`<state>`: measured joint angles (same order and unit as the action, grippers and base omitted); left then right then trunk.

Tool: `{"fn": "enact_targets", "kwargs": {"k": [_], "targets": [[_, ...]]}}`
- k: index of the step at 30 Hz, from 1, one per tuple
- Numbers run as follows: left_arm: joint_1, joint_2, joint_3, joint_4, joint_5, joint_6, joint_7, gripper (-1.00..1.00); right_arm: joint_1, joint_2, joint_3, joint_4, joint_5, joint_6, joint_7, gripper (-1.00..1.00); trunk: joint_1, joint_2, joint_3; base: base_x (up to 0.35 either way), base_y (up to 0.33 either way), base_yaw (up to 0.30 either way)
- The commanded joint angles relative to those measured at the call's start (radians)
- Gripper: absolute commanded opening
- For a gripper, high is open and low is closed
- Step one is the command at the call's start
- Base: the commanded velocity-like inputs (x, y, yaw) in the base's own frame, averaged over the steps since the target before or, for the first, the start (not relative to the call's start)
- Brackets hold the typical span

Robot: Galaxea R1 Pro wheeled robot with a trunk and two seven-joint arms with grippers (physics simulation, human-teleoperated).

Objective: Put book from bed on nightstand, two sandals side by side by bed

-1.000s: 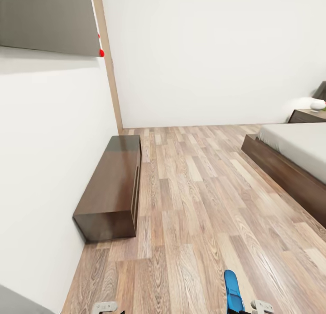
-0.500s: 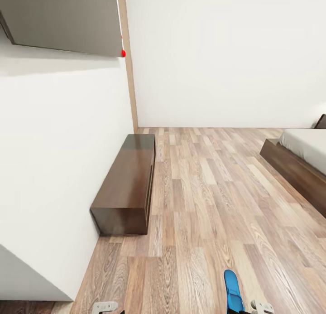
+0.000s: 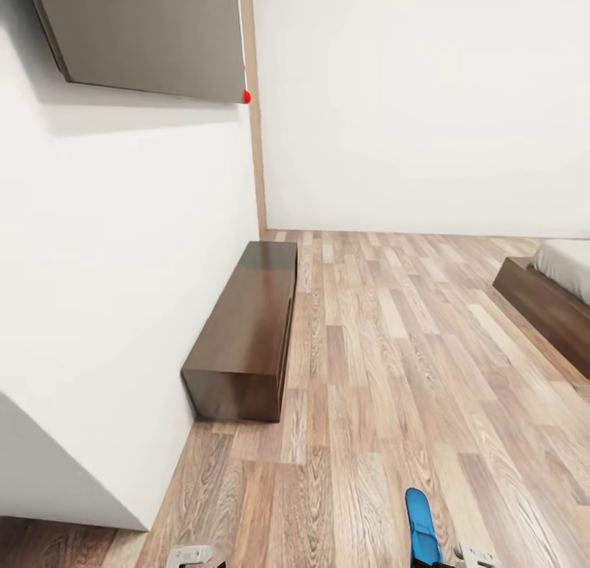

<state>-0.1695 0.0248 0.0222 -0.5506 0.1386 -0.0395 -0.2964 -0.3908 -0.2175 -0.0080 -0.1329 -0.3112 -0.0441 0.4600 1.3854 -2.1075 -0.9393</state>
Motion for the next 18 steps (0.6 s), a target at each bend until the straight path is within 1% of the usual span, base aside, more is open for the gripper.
{"fn": "enact_targets", "kwargs": {"k": [1,18], "targets": [[-0.001,0.000,0.002,0.001,0.007,0.000,-0.007,1.00,0.000,0.000,0.000,0.001,-0.005,-0.002,0.003,-1.00,0.000,0.000,-0.001,0.000,0.000,0.285],[-0.001,0.000,0.002,0.001,0.007,0.000,-0.007,1.00,0.000,0.000,-0.001,0.001,-0.005,-0.002,0.000,-1.00,0.000,0.000,-0.005,0.000,0.000,0.288]]}}
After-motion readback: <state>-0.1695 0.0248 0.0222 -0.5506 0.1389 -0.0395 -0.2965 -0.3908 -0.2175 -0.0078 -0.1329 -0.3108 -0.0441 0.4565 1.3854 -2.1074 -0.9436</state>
